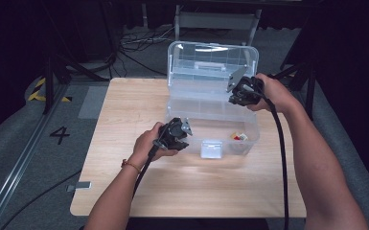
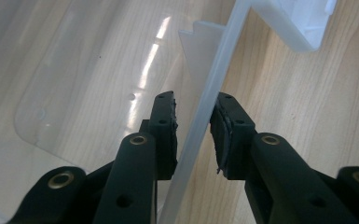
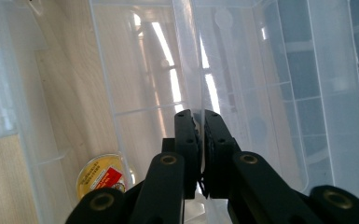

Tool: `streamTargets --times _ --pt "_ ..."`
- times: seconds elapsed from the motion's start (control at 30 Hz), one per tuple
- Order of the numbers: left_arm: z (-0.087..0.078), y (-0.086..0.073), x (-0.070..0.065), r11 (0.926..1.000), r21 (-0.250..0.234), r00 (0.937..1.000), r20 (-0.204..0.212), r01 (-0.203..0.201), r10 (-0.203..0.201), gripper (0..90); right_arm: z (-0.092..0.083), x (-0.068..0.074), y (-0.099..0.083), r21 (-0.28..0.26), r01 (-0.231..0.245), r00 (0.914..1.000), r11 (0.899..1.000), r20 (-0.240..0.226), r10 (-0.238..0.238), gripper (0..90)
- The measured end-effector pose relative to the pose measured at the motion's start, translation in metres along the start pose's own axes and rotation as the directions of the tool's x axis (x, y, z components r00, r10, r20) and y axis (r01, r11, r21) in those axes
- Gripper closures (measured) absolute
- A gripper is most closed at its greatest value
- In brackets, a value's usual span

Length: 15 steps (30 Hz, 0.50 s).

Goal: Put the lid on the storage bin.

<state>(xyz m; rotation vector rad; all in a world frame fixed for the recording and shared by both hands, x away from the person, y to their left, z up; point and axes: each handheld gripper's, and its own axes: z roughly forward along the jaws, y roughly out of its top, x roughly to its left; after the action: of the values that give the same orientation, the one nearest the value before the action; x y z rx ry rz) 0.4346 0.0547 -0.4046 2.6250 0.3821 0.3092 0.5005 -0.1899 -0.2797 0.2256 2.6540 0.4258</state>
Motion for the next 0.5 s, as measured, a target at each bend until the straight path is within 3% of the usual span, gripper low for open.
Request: streamTargets --times 0.2,0.37,0.4,0.5 --pt "-0.005 0.001 -0.002 0.9988 -0.05 1.0 -0.004 0.001 -0.001 72.9 -0.002 0.019 -0.008 -0.041 0.006 0.9992 0.999 0.04 -0.004 85.8" --pt "-0.014 0.007 -0.011 0.9985 -0.03 0.995 -0.089 -0.047 0.044 71.1 -0.003 0.027 -0.016 -0.084 -0.011 0.9985 0.996 0.052 0.015 84.5" --pt "-0.017 0.008 -0.011 0.9985 -0.034 0.9956 -0.086 -0.042 0.039 71.0 -0.004 0.028 -0.018 -0.094 -0.013 0.9983 0.995 0.055 0.018 84.3" --pt "-0.027 0.008 -0.012 0.992 -0.121 0.9984 -0.049 -0.033 0.027 69.9 -0.003 0.032 -0.023 -0.126 -0.031 0.9976 0.992 0.057 0.039 83.3"
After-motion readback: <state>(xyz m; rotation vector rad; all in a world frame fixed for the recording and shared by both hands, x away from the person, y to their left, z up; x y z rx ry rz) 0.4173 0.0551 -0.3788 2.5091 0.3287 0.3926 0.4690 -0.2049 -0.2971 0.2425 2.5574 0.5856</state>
